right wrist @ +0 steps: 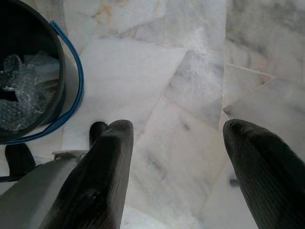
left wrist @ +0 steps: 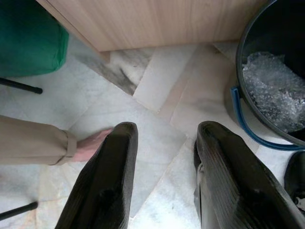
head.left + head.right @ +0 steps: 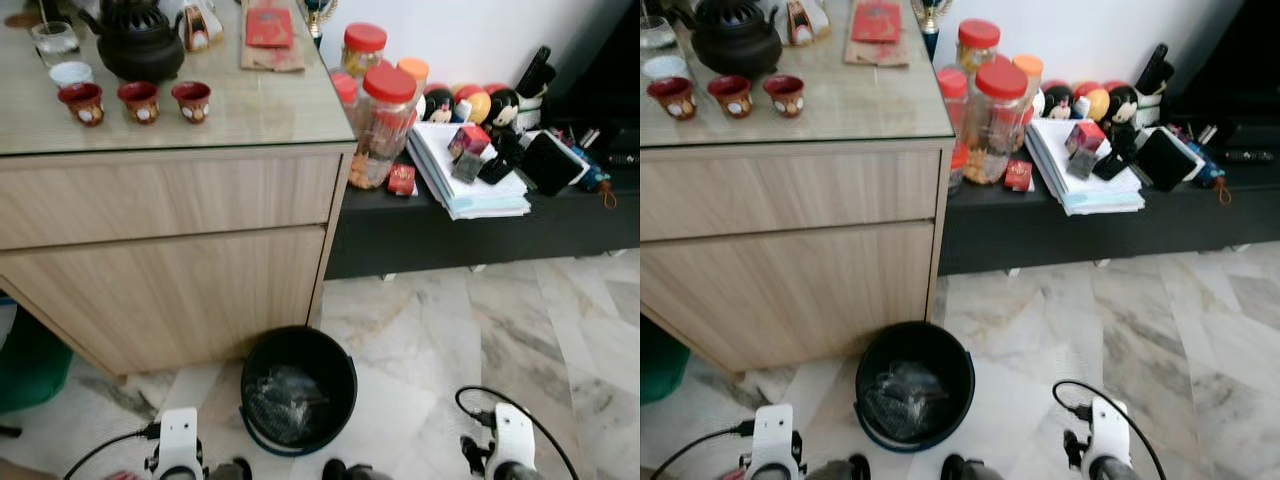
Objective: Picking trash to rubbish bin
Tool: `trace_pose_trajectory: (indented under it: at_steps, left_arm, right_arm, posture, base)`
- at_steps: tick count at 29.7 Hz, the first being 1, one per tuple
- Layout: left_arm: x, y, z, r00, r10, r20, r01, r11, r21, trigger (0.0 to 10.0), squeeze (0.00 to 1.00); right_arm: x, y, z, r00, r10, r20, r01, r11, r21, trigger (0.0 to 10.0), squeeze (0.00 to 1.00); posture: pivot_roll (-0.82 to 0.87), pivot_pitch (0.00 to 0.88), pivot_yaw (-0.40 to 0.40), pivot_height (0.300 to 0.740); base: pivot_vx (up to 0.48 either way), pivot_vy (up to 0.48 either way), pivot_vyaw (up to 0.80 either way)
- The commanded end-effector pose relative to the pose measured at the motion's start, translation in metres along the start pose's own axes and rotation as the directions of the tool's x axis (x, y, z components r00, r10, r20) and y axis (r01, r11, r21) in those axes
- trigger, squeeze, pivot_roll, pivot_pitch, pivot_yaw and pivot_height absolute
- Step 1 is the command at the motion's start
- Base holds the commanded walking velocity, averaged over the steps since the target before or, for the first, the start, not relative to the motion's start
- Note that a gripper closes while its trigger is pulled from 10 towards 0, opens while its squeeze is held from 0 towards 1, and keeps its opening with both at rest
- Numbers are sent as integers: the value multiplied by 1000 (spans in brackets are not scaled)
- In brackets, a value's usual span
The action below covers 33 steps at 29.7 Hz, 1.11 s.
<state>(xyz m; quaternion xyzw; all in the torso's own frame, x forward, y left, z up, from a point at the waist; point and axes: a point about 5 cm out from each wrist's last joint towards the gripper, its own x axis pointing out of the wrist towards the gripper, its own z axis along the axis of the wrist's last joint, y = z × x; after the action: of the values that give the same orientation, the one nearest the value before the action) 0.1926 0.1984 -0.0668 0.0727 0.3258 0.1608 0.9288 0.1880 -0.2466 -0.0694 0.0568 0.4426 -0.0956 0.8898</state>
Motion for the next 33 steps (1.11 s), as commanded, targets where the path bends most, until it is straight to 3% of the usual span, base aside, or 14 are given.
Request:
trace_pose_trajectory:
  at_steps: [1, 21, 33]
  left_arm:
    - [-4, -3, -10, 999, -19, -40, 20, 1000, 15, 10000, 0]
    - [-5, -7, -10, 998, -31, -45, 32, 999, 7, 10000, 0]
    - [-10, -5, -22, 996, -41, -77, 42, 999, 19, 10000, 0]
  right_arm:
    - [-1, -5, -4, 1000, -15, -14, 15, 1000, 8, 10000, 0]
    - [-1, -5, -4, 1000, -11, -12, 11, 1000, -7, 10000, 0]
    - [-2, -5, -7, 1000, -10, -11, 10, 1000, 4, 10000, 0]
  posture:
    - [84, 114, -142, 740]
    - [71, 134, -154, 740]
    - [72, 186, -134, 740]
  base:
    - [0, 0, 0]
    - [0, 0, 0]
    - [0, 0, 0]
